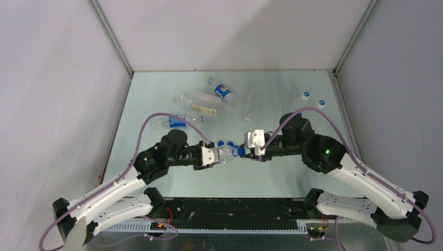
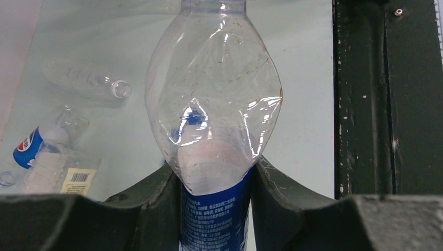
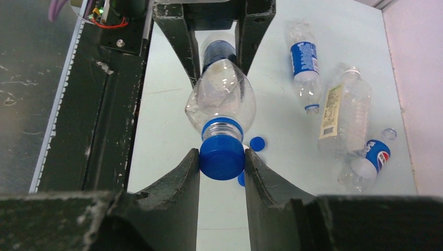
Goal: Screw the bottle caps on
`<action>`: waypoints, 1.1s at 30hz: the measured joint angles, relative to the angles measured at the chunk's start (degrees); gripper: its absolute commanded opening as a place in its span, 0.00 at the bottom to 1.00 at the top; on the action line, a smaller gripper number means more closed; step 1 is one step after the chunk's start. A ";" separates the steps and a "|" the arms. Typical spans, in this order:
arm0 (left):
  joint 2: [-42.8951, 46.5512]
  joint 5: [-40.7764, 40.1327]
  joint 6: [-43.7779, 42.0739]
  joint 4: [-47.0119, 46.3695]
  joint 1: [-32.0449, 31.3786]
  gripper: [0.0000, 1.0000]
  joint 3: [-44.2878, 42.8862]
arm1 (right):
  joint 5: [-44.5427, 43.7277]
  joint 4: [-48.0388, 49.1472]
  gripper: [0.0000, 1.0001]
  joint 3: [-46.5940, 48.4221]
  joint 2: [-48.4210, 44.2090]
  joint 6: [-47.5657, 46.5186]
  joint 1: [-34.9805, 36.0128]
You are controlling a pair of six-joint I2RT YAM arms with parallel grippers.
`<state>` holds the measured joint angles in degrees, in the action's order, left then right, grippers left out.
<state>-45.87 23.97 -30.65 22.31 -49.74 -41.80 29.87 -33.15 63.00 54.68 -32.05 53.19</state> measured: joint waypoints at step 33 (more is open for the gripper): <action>1.05 -2.27 -0.07 2.67 -0.83 0.36 -0.02 | -2.40 -0.24 0.00 0.61 4.07 -3.06 2.12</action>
<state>-44.82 21.69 -30.72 24.97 -50.57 -41.82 27.46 -33.39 63.61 58.74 -35.11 55.31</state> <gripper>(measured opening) 0.457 0.340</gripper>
